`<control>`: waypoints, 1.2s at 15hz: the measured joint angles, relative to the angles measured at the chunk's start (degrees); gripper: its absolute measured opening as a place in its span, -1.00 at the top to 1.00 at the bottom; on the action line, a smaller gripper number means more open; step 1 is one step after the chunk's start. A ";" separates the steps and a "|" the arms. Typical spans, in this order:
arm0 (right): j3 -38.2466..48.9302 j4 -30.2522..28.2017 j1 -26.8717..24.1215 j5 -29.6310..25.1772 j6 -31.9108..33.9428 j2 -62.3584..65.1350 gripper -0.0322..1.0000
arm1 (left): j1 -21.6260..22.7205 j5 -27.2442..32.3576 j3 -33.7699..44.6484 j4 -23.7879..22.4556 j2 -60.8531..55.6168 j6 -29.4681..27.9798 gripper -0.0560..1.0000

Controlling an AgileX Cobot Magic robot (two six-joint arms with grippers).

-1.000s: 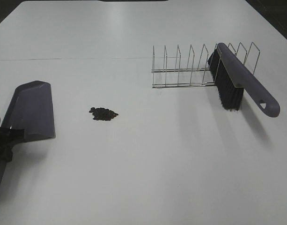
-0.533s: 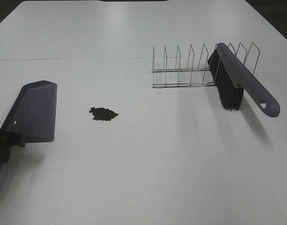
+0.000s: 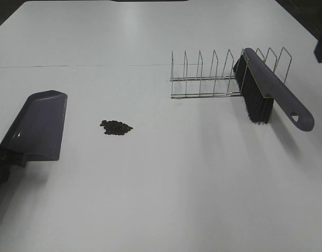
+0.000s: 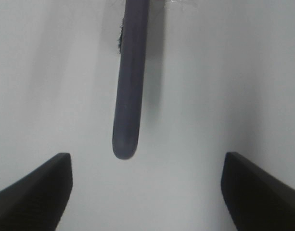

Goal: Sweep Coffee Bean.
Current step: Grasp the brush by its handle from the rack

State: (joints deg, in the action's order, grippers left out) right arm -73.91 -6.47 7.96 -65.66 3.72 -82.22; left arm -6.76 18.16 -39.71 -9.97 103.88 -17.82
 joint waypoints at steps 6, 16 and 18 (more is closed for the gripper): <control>-27.56 12.89 -4.87 -4.01 -9.63 -27.27 -0.47 | 0.00 0.11 0.00 -0.11 0.00 0.97 0.27; -39.42 15.47 -8.71 -4.13 -12.72 -50.36 -0.38 | 0.00 0.11 -0.06 -0.17 0.00 3.27 0.27; -39.42 15.30 -8.71 -4.13 -12.20 -51.34 -0.18 | 0.00 0.11 -0.06 -0.17 0.00 3.27 0.27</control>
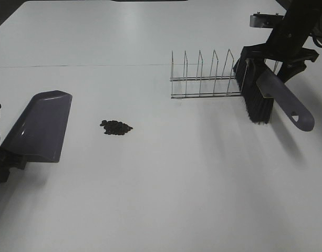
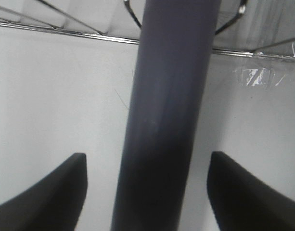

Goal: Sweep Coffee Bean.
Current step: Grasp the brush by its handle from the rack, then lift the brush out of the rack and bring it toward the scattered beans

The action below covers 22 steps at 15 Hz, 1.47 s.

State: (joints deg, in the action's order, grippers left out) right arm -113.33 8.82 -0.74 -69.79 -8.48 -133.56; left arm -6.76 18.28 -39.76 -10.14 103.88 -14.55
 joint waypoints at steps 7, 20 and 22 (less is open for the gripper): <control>0.00 -2.23 0.00 -0.06 4.24 1.83 0.33 | 0.00 3.67 -0.11 -2.06 -0.23 2.64 0.27; 26.07 -9.17 5.56 3.15 8.48 27.56 0.33 | -0.06 13.81 -3.32 -6.19 0.23 3.04 0.26; 28.13 -13.12 10.31 6.42 12.49 27.44 0.33 | -0.06 17.42 -5.79 -7.10 0.34 3.44 0.26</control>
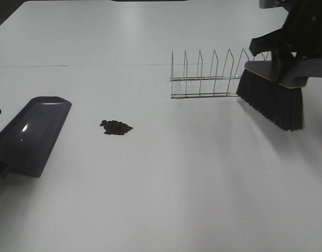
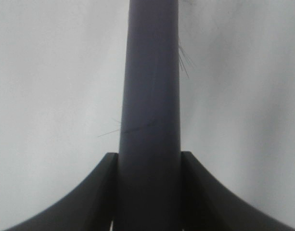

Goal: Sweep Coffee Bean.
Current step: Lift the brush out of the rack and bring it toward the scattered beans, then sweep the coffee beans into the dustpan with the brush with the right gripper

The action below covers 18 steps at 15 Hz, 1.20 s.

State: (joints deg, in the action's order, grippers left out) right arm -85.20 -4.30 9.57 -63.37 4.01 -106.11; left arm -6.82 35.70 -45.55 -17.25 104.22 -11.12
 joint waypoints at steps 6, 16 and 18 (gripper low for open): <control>0.52 -5.04 14.04 9.85 7.33 -6.65 0.33 | -2.75 2.52 -2.75 -2.58 0.97 0.17 0.26; -5.04 -1.32 27.33 14.90 7.62 -19.54 0.33 | -10.94 13.06 -14.95 3.38 11.75 7.85 0.26; -10.14 2.41 27.39 13.87 6.93 -22.12 0.33 | -11.00 15.53 -17.42 6.65 13.24 10.26 0.26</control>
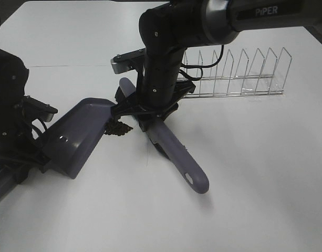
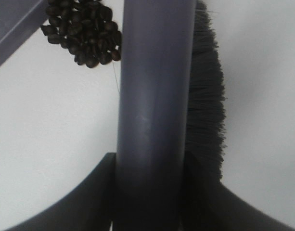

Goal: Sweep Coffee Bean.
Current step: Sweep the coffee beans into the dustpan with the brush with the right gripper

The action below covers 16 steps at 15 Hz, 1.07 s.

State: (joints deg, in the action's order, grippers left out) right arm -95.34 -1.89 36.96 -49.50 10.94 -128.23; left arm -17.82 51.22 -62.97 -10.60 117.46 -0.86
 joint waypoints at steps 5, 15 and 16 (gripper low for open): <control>-13.81 9.57 0.00 -5.67 -4.30 -8.14 0.33 | 0.00 1.72 -1.03 0.74 1.60 0.29 0.26; -20.00 34.55 -2.41 0.11 -11.52 -11.69 0.33 | 0.00 2.01 -1.03 1.55 1.60 -0.06 0.26; -20.00 37.13 -3.21 0.11 -12.78 -11.80 0.33 | 0.00 2.06 -1.03 1.72 1.60 -0.11 0.26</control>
State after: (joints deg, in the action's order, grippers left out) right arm -115.34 35.24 33.75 -49.39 -1.83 -140.03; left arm -17.82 53.29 -64.00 -8.88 119.06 -0.97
